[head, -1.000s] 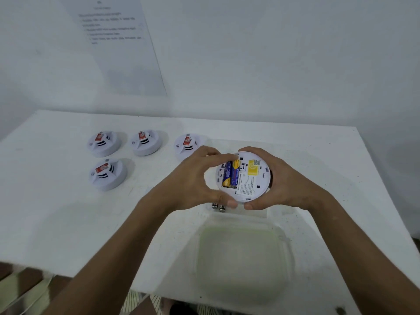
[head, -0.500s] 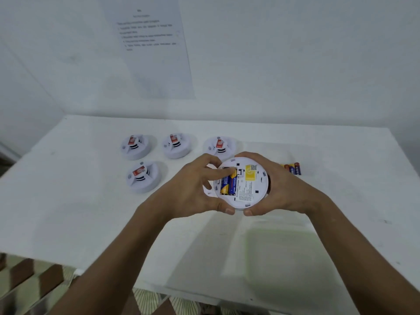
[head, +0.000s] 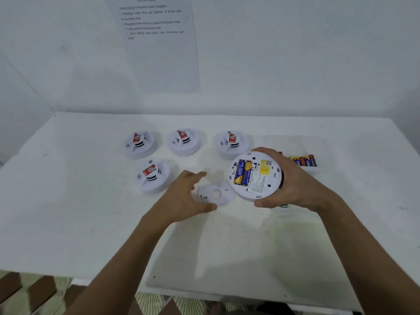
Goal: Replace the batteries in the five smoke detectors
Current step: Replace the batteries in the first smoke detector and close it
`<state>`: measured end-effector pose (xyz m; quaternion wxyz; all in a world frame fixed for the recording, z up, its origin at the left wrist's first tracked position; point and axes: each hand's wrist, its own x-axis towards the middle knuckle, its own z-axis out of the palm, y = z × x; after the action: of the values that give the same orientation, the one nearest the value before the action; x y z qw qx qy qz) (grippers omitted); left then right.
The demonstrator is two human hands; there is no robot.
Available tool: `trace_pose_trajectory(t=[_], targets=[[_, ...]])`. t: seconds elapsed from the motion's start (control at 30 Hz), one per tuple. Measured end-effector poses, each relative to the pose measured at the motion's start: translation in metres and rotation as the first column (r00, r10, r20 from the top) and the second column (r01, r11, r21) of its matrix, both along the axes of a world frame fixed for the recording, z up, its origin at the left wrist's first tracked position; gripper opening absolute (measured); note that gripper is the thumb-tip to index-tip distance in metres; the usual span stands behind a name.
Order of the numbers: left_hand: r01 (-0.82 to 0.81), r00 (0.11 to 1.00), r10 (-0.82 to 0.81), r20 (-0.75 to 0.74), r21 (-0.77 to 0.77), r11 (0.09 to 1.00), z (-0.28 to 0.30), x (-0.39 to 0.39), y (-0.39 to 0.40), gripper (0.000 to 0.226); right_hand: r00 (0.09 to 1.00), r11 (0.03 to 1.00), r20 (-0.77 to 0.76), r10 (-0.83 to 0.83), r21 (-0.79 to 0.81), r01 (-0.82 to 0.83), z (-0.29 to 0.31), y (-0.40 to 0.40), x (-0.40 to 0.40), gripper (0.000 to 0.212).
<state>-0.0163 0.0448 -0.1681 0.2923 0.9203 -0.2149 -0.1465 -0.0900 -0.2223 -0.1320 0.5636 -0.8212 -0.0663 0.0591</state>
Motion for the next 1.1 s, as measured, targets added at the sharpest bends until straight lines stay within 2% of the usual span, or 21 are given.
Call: trace_pose_trajectory(t=[0.07, 0.13, 0.27, 0.43, 0.6, 0.73, 0.8, 0.9, 1.0, 1.1], targets=[[0.046, 0.999, -0.046, 0.003, 0.063, 0.997, -0.009, 0.000, -0.004, 0.092, 1.000, 1.000, 0.004, -0.024, -0.017, 0.024, -0.002, 0.002, -0.005, 0.102], [0.075, 0.997, -0.078, 0.029, 0.084, 0.994, -0.015, 0.003, -0.005, 0.080, 0.999, 0.999, 0.014, -0.037, -0.033, 0.038, -0.005, 0.002, -0.010, 0.101], [0.118, 0.991, -0.121, 0.050, 0.042, 0.992, -0.023, 0.010, -0.003, 0.053, 0.999, 0.998, -0.002, -0.050, -0.026, 0.050, -0.008, 0.001, -0.014, 0.101], [0.128, 0.985, -0.132, 0.110, 0.040, 0.991, -0.033, 0.013, -0.002, 0.037, 0.998, 0.998, -0.019, -0.052, -0.036, 0.052, -0.008, 0.002, -0.012, 0.101], [0.102, 0.959, -0.108, 0.262, 0.037, 0.994, -0.018, 0.006, 0.003, 0.040, 0.999, 0.998, -0.021, -0.036, -0.057, 0.035, -0.008, 0.003, -0.008, 0.101], [-0.029, 0.934, 0.089, 0.345, -0.177, 0.984, 0.021, 0.007, 0.012, 0.055, 0.999, 0.998, -0.025, -0.038, -0.049, 0.036, -0.009, 0.004, -0.005, 0.101], [-0.016, 0.917, 0.118, 0.381, -0.259, 0.966, 0.041, 0.006, 0.009, 0.054, 0.999, 0.999, -0.019, -0.032, -0.041, 0.031, -0.007, 0.006, -0.003, 0.101], [0.131, 0.922, 0.000, 0.388, -0.311, 0.941, 0.058, 0.000, -0.005, 0.054, 1.000, 1.000, 0.001, 0.006, -0.021, -0.006, -0.003, 0.012, 0.002, 0.098], [0.238, 0.925, -0.130, 0.356, -0.277, 0.931, 0.059, -0.002, -0.020, 0.058, 0.999, 0.999, 0.003, 0.034, 0.002, -0.034, 0.000, 0.022, 0.009, 0.099], [0.273, 0.921, -0.187, 0.343, -0.222, 0.936, 0.055, 0.003, -0.024, 0.063, 0.999, 0.999, 0.008, 0.031, 0.019, -0.032, 0.000, 0.028, 0.015, 0.099]])
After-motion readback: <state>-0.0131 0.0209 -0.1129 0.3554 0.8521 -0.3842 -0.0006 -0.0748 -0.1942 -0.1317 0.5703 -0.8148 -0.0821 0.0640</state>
